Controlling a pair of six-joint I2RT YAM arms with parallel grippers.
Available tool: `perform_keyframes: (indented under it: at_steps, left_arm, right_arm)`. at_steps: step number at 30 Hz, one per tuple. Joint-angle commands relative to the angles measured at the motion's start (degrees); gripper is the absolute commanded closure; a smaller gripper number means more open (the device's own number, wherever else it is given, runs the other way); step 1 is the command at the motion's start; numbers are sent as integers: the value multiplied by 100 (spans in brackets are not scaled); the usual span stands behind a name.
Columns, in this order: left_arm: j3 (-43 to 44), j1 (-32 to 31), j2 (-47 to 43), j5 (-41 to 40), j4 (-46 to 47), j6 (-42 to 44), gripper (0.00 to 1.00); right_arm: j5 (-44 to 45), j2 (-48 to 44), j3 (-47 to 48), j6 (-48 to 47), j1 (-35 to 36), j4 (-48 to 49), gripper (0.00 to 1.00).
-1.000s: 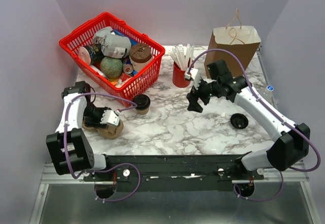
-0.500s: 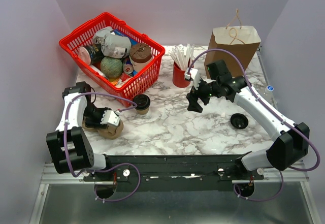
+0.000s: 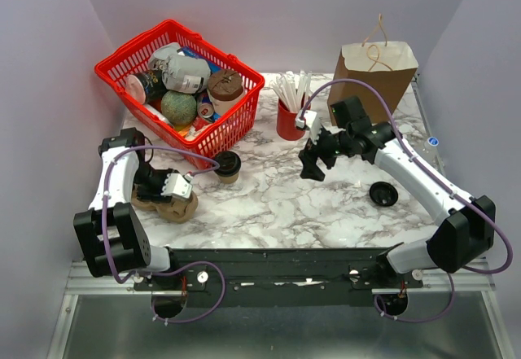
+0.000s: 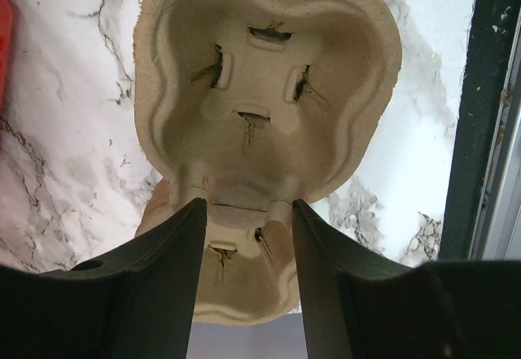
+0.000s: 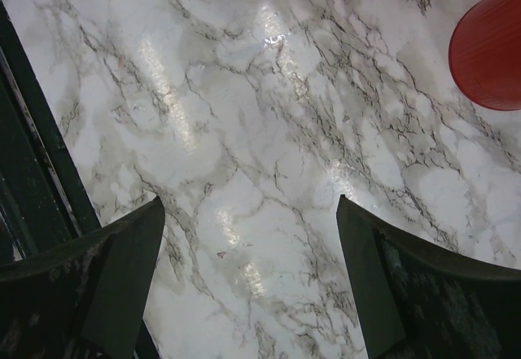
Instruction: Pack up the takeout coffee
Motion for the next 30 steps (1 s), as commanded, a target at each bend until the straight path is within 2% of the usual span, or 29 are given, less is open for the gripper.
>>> perform_keyframes:
  at_steps: [1, 9, 19, 30]
  left_arm:
    - [-134, 24, -95, 216, 39, 3238, 46]
    - [-336, 23, -34, 136, 522, 3282, 45]
    - [-301, 50, 89, 83, 637, 3440, 45]
    - [-353, 111, 98, -189, 330, 3712, 49]
  right_arm:
    - [-83, 127, -56, -27, -32, 84, 5]
    - [-74, 119, -55, -36, -32, 66, 5]
    - [-74, 206, -20, -36, -32, 84, 5]
    - [-74, 250, -47, -36, -32, 119, 5]
